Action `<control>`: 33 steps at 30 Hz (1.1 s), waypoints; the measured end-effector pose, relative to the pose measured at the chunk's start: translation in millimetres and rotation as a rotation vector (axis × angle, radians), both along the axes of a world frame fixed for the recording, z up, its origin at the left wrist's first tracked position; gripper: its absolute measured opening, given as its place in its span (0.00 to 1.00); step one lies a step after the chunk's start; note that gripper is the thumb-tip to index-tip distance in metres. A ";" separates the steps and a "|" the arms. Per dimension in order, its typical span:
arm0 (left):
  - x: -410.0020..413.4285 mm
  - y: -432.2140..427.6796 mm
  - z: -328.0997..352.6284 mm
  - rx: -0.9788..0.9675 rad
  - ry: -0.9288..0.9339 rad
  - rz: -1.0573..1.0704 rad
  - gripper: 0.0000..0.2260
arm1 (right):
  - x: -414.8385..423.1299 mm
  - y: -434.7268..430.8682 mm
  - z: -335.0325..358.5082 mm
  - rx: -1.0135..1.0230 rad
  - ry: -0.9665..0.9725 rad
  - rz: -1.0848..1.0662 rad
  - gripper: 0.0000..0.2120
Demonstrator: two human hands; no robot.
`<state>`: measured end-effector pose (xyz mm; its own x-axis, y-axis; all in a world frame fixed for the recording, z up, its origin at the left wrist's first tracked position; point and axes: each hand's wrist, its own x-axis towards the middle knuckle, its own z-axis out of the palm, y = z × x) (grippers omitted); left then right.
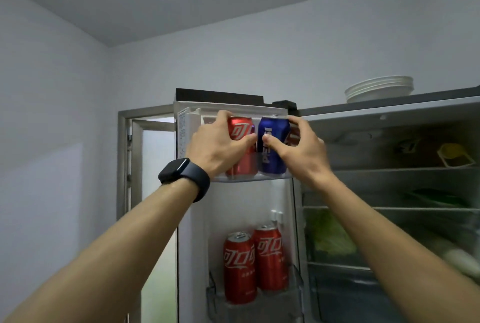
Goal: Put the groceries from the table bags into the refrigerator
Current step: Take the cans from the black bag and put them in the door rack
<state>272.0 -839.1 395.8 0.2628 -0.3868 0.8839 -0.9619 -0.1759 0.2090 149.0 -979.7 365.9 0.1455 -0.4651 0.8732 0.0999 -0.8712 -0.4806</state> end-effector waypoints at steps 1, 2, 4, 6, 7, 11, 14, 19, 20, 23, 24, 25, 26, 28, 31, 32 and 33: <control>-1.1 1.5 0.7 0.012 -0.010 0.014 0.26 | -0.1 -3.5 0.3 0.015 0.014 0.001 0.34; -2.1 1.8 0.8 0.025 -0.026 0.039 0.27 | -1.0 -5.4 1.4 0.027 0.041 0.002 0.35; -6.1 0.9 1.1 0.032 -0.065 0.122 0.29 | -3.8 -6.8 2.9 0.042 0.134 0.002 0.35; -10.6 1.9 2.4 0.042 -0.091 0.199 0.33 | -5.6 -6.8 1.2 0.069 0.201 0.025 0.32; -11.5 3.2 3.2 0.066 -0.088 0.218 0.35 | -5.6 -7.2 -0.4 0.095 0.210 0.044 0.31; -10.9 11.2 8.9 0.186 0.004 0.142 0.40 | -3.6 -9.0 -0.6 0.174 0.234 0.077 0.29; -11.0 14.4 15.4 0.189 0.062 0.093 0.33 | -2.8 -6.1 3.1 0.195 0.257 0.043 0.27; -7.4 3.7 14.9 0.129 0.066 0.165 0.27 | 3.3 -1.8 2.1 0.235 0.236 0.026 0.19; -6.1 0.8 15.0 0.127 0.071 0.192 0.26 | 4.6 -0.5 1.6 0.248 0.238 0.036 0.18; -5.6 -3.6 16.3 0.147 0.089 0.233 0.25 | 5.6 3.3 1.8 0.285 0.254 0.045 0.17; -5.8 -3.5 16.6 0.153 0.092 0.232 0.24 | 4.5 4.0 2.4 0.290 0.257 0.042 0.16; -5.6 -3.3 16.1 0.155 0.102 0.223 0.24 | 3.2 4.2 3.1 0.296 0.261 0.040 0.16; -5.9 -2.4 14.9 0.151 0.110 0.210 0.23 | 1.6 5.1 4.3 0.305 0.267 0.042 0.17; -7.7 -1.5 9.9 0.127 0.104 0.211 0.20 | 0.4 7.4 7.1 0.322 0.268 0.033 0.20; -15.1 0.4 5.3 0.092 0.040 0.305 0.14 | 4.9 11.9 8.4 0.319 0.258 -0.079 0.27; -17.4 1.7 5.4 0.101 0.036 0.327 0.13 | 5.7 14.5 7.8 0.309 0.257 -0.100 0.28; -18.6 3.3 6.3 0.123 0.043 0.335 0.13 | 7.1 15.3 6.8 0.306 0.257 -0.098 0.28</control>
<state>253.4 -835.8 402.1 0.4288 -0.3753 0.8217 -0.8375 -0.5063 0.2058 156.2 -964.4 372.7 0.2829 -0.7199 0.6338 -0.1337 -0.6839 -0.7172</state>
